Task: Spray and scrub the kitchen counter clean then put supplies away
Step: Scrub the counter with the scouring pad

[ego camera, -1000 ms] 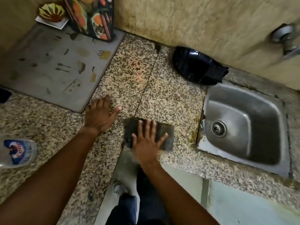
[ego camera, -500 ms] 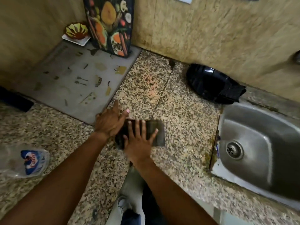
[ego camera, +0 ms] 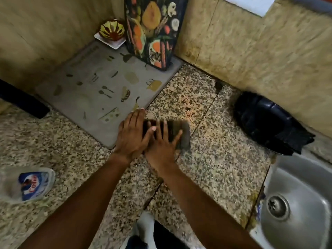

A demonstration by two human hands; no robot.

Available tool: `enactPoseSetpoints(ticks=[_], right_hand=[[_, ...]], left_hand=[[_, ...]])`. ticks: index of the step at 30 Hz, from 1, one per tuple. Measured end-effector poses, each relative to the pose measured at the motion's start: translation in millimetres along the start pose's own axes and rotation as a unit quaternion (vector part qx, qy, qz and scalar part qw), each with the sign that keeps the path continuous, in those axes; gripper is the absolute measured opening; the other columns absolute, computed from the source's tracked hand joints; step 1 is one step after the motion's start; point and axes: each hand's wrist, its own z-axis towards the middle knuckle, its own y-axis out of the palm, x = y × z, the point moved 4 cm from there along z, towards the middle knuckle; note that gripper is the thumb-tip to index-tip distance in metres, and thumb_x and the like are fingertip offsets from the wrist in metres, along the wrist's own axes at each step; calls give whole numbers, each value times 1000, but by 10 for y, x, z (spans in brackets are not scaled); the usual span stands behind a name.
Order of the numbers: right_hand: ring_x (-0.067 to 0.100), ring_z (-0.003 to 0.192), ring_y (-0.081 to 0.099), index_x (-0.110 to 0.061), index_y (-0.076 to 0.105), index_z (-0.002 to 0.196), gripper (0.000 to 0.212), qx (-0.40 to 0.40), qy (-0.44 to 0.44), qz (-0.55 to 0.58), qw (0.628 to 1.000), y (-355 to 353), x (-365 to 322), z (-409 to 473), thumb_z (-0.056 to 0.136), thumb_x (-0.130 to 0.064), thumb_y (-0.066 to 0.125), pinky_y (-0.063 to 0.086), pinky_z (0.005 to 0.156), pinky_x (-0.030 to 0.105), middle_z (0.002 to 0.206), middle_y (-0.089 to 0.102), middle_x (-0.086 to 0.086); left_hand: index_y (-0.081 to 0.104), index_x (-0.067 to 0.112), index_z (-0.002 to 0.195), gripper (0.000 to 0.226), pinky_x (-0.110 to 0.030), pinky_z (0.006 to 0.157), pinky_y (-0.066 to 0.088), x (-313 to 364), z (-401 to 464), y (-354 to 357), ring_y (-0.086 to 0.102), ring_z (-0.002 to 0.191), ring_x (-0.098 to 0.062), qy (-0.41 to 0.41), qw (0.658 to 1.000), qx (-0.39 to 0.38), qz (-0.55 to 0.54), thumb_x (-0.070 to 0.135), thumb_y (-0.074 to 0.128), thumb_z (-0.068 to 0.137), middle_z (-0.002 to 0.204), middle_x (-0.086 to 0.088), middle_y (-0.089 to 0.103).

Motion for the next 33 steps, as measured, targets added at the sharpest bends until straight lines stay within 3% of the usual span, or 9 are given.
enactPoseSetpoints(ticks=[2, 5, 10, 14, 17, 21, 25, 30, 33], right_hand=[[26, 153, -2, -31, 7, 156, 69, -1, -30, -21, 999, -163, 268, 783, 94, -60, 18, -6, 105, 79, 166, 9, 2], [21, 153, -5, -33, 5, 156, 60, -14, 100, -8, 995, -296, 1105, 1539, 101, -53, 15, -6, 105, 79, 167, 3, -3], [24, 153, -2, -27, 6, 157, 64, 22, 279, 17, 960, -150, 1426, 672, 99, -54, 12, 0, 106, 77, 166, 6, 2], [36, 150, 15, -26, 30, 151, 63, 26, 59, 23, 998, 25, 79, -420, 93, -53, 27, -2, 101, 84, 162, 24, 11], [29, 153, -2, -27, 16, 156, 78, -50, -91, -18, 994, 157, -461, -234, 90, -62, 40, -10, 102, 81, 166, 5, 3], [26, 153, -4, -26, 5, 157, 65, -28, 54, -27, 998, 40, 309, 336, 100, -55, 16, -4, 104, 79, 166, 5, 1], [29, 153, 8, -18, 19, 156, 67, 23, 187, -21, 982, 124, 467, -727, 98, -53, 17, 5, 104, 79, 164, 20, 9], [30, 152, 11, -21, 38, 150, 64, -26, -135, 10, 990, 501, -1335, -1774, 93, -52, 45, 0, 106, 79, 162, 24, 7], [27, 153, -4, -19, 10, 157, 80, -84, -143, -21, 986, 559, -1614, -1458, 92, -55, 41, -10, 105, 79, 166, 0, 4]], left_hand=[[19, 18, 154, 78, -48, 116, 29, -22, 61, -10, 28, 146, -25, -13, 1000, 18, -16, 67, 16, 94, 159, -8, 30], [17, 21, 155, 75, -48, 115, 29, -71, 115, -2, 29, 144, -25, -18, 999, 29, -10, 67, 19, 95, 158, -6, 31], [21, 18, 153, 76, -51, 112, 32, -139, -50, 32, 33, 142, -27, -34, 999, -1, 12, 67, 16, 96, 154, -8, 37], [18, 17, 154, 77, -52, 115, 29, -198, -108, -17, 28, 145, -27, -54, 998, -17, 17, 66, 12, 96, 157, -9, 33], [18, 17, 155, 76, -49, 117, 26, -192, -213, -130, 26, 146, -26, -54, 998, -4, 10, 64, 14, 95, 158, -8, 32], [22, 18, 154, 72, -48, 115, 26, -294, -563, -261, 29, 145, -27, -70, 997, 29, -10, 61, 22, 96, 158, -7, 32], [25, 18, 153, 73, -49, 114, 32, -539, -1192, -246, 33, 142, -28, -89, 996, 12, -10, 63, 22, 96, 156, -9, 35], [25, 14, 154, 76, -48, 117, 29, -776, -1809, -383, 30, 145, -30, -94, 996, 6, -11, 61, 18, 94, 157, -11, 33], [24, 16, 154, 73, -49, 117, 29, -873, -2200, -528, 29, 145, -28, -80, 996, 24, -21, 60, 17, 95, 157, -9, 33]])
